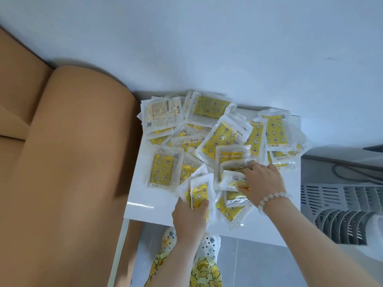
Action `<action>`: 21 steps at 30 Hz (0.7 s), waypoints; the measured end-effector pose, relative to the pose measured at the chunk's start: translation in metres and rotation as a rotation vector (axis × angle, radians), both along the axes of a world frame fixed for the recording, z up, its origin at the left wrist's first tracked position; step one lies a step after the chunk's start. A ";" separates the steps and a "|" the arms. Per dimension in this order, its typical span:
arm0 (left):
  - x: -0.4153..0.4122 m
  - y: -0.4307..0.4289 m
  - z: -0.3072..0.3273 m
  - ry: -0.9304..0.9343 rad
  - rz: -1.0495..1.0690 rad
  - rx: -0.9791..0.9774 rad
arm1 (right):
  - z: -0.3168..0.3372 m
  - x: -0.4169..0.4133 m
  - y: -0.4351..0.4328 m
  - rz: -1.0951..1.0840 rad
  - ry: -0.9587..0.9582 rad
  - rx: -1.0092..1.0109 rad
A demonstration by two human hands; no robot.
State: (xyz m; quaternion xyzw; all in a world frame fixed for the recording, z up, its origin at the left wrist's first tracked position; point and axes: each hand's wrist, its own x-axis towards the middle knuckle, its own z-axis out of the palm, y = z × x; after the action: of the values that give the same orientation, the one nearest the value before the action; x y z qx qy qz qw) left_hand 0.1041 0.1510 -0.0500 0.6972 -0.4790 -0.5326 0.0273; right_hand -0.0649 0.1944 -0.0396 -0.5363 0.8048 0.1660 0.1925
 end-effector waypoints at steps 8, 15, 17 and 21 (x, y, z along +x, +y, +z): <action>0.005 -0.036 0.086 0.127 -0.092 0.014 | 0.110 -0.006 0.003 -0.489 -0.202 -0.081; 0.003 -0.078 0.189 0.246 -0.109 0.055 | 0.207 0.000 -0.001 -1.012 -0.617 -0.328; 0.008 -0.088 0.213 0.290 -0.112 0.078 | 0.232 0.000 -0.008 -0.985 -0.608 -0.328; 0.028 -0.100 0.257 0.341 -0.117 0.091 | 0.278 0.010 -0.029 -0.912 -0.619 -0.274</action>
State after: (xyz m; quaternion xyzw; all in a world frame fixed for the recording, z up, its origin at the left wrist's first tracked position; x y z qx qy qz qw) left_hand 0.1318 0.0505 0.2065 0.5684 -0.4823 -0.6650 0.0455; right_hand -0.0550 0.1651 0.2384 -0.1781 0.8753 -0.2048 0.4003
